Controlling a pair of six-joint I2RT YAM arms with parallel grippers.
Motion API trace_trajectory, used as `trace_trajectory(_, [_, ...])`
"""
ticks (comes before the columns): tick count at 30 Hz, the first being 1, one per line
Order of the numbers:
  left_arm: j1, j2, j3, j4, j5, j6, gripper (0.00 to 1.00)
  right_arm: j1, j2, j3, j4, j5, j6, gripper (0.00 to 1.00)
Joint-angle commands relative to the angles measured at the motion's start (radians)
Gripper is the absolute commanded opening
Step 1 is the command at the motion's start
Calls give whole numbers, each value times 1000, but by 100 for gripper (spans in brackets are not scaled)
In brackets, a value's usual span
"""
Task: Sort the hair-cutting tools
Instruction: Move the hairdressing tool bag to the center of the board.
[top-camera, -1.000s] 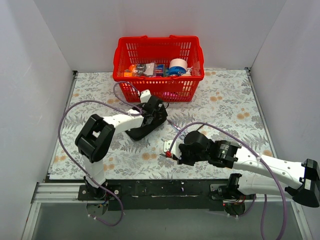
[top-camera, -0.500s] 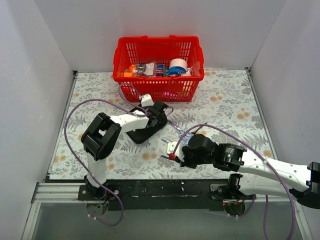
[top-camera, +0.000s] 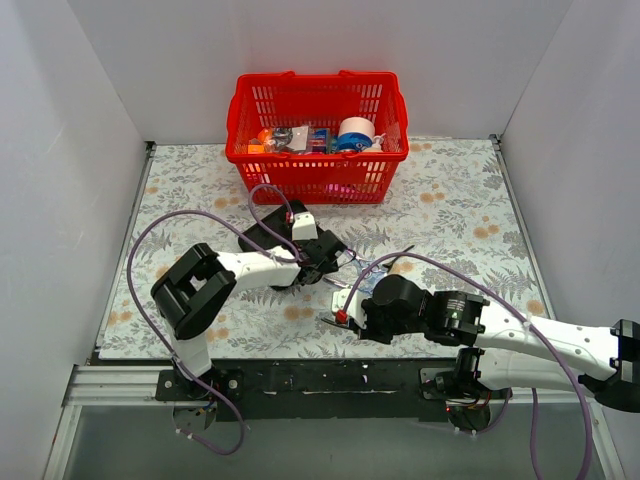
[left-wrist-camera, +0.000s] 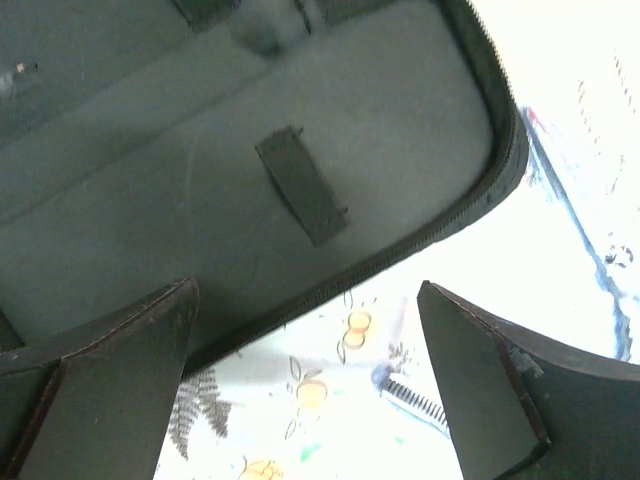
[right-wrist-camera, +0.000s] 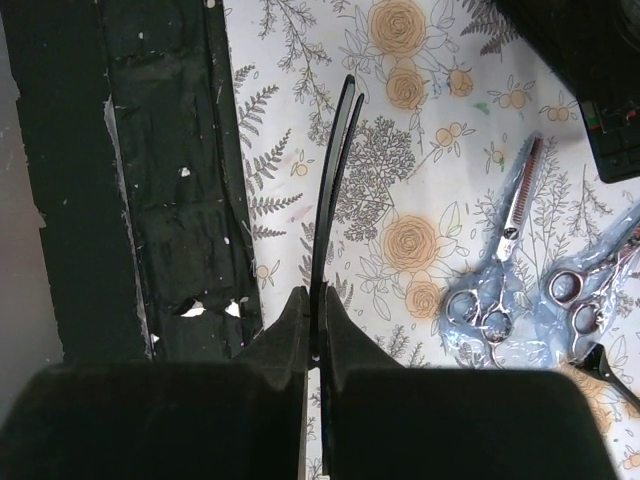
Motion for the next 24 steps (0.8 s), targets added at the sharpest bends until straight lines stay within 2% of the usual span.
trace_trajectory(1, [-34, 4, -120, -87, 184, -37, 91, 16, -16, -4, 23, 14, 39, 1])
trace_trajectory(15, [-74, -98, -261, 22, 267, 56, 87, 53, 0, 16, 13, 40, 70, 1])
trace_trajectory(17, [-74, -104, -272, 26, 263, 61, 77, 58, 3, 18, 16, 40, 70, 1])
trace_trajectory(19, [-74, -109, -284, 34, 260, 63, 57, 64, 9, 19, 22, 41, 71, 1])
trace_trajectory(20, [-74, -109, -286, 36, 252, 61, 51, 67, 12, 21, 23, 41, 73, 1])
trace_trajectory(22, [-74, -100, -283, 33, 247, 67, 44, 73, 18, 23, 23, 41, 74, 1])
trace_trajectory(24, [-74, -92, -278, 24, 229, 69, 42, 81, 21, 23, 22, 43, 74, 1])
